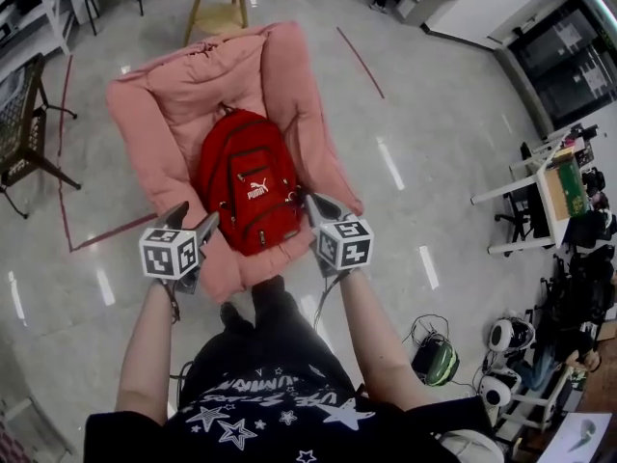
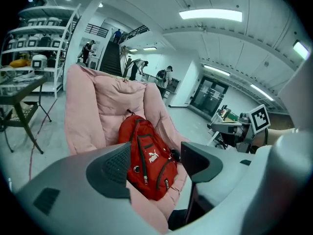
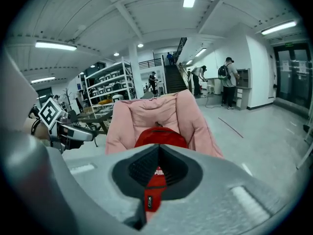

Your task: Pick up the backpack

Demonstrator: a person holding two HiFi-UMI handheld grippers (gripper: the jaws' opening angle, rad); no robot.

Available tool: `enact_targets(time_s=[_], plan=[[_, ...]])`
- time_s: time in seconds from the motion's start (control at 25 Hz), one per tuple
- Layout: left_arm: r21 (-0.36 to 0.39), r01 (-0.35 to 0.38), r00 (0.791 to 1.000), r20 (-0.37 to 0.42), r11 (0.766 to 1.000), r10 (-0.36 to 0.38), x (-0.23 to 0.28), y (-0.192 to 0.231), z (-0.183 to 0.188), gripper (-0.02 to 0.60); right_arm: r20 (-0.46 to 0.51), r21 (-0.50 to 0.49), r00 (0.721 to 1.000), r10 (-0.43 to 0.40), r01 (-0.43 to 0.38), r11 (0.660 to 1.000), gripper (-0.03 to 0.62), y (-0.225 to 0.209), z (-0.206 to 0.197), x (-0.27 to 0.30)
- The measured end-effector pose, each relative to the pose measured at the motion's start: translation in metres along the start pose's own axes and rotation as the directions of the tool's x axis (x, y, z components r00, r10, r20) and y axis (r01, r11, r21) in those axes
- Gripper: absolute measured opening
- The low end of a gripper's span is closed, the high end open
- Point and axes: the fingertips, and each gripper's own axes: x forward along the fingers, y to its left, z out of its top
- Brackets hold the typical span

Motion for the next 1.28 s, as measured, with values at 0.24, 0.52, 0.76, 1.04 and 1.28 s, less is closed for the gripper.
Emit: enact_targets(time_s=[0.24, 0.52, 0.76, 1.04, 1.28], plan=[[-0.017, -0.061, 0.998, -0.016, 0.998, 0.061, 0.066, 0.035, 0.023, 0.344, -0.081, -0.105, 0.992, 0.098, -0.106, 0.989, 0.139, -0.03, 0.02, 0.093], [-0.043, -0.126, 0.99, -0.071, 0.991, 0.123, 0.156, 0.064, 0.044, 0.416, -0.21, -0.197, 0.961, 0.177, -0.219, 0.956, 0.405, -0.073, 0.02, 0.197], [-0.028, -0.164, 0.978, -0.134, 0.986, 0.159, 0.214, 0.089, 0.041, 0.43, -0.271, -0.246, 0.94, 0.207, -0.275, 0.929, 0.437, -0.099, 0.009, 0.268], [-0.058, -0.203, 0.965, -0.182, 0.977, 0.19, 0.264, 0.133, 0.017, 0.43, -0.29, -0.327, 0.919, 0.267, -0.357, 0.875, 0.434, -0.106, -0.009, 0.349], [-0.045, -0.238, 0.959, -0.17, 0.97, 0.227, 0.296, 0.156, 0.012, 0.43, -0.295, -0.373, 0.914, 0.28, -0.38, 0.846, 0.433, -0.123, -0.016, 0.397]])
